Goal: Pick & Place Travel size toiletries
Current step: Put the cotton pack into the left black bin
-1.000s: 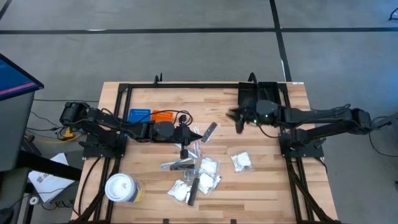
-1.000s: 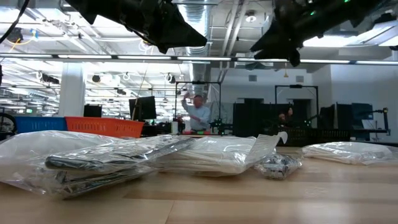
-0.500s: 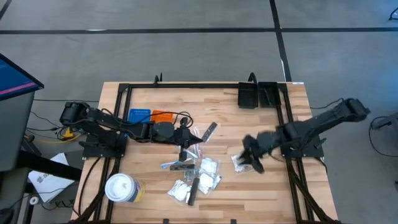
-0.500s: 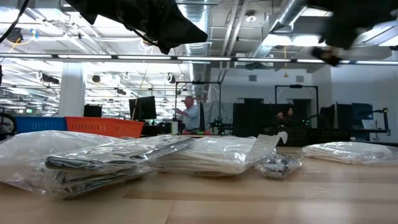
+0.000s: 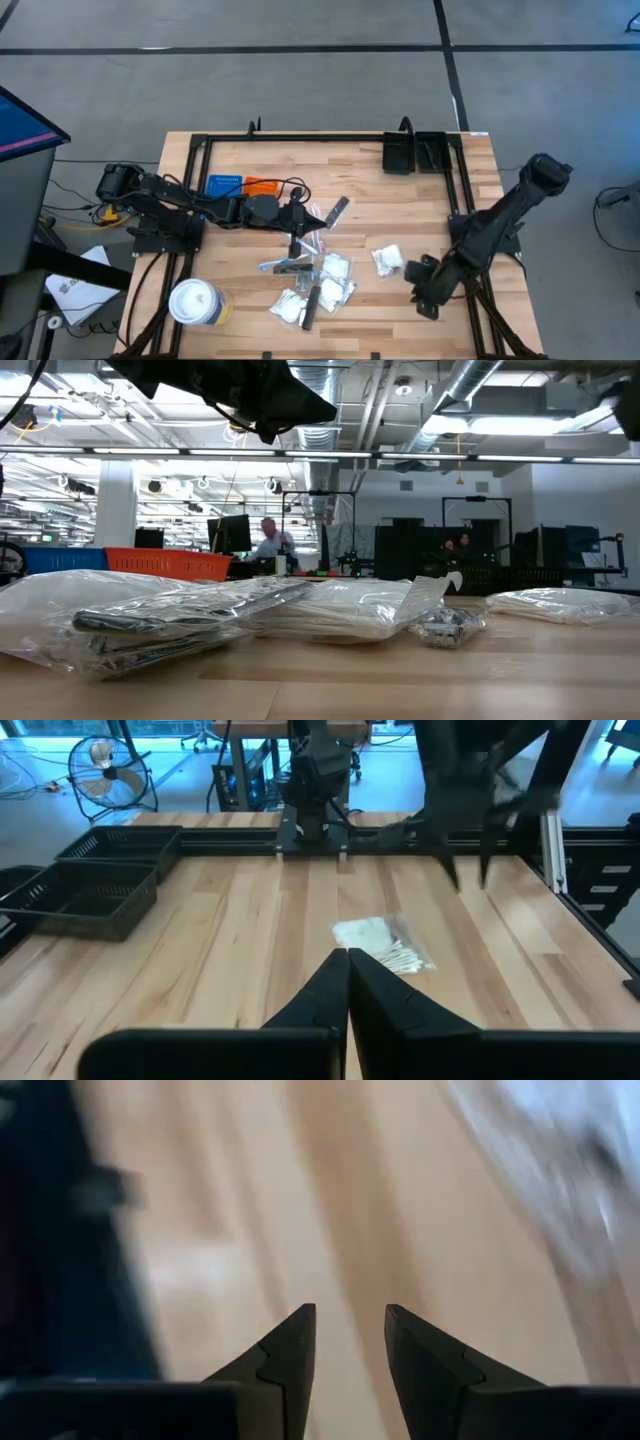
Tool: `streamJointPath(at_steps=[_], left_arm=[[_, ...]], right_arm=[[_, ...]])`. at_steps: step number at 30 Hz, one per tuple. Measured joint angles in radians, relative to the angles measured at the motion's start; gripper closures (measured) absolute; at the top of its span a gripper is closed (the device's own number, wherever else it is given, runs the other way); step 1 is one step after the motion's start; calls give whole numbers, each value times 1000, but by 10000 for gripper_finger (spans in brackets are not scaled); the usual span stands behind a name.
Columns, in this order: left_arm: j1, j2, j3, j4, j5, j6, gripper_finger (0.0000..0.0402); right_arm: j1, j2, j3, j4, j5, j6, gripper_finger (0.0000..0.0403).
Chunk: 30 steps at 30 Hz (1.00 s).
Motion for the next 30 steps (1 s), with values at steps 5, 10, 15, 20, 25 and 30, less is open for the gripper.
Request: streamJointPath(at_steps=[5, 10, 15, 20, 25, 30], left_arm=[[0, 0, 0, 7, 0, -10, 399], [0, 0, 0, 15, -1, -10, 399], [0, 0, 0, 23, -1, -13, 399], [0, 0, 0, 32, -1, -13, 399], [0, 0, 0, 38, -1, -13, 399], [0, 0, 0, 43, -2, -13, 399]], right_arm=[[110, 127, 0, -142, -17, 218, 305], [197, 220, 15, -234, 68, 349, 337], [215, 246, 20, -243, 112, 152, 350], [187, 224, 19, -243, 192, -58, 351], [113, 211, 18, -275, 277, -112, 351], [17, 214, 20, -280, 279, -100, 351]])
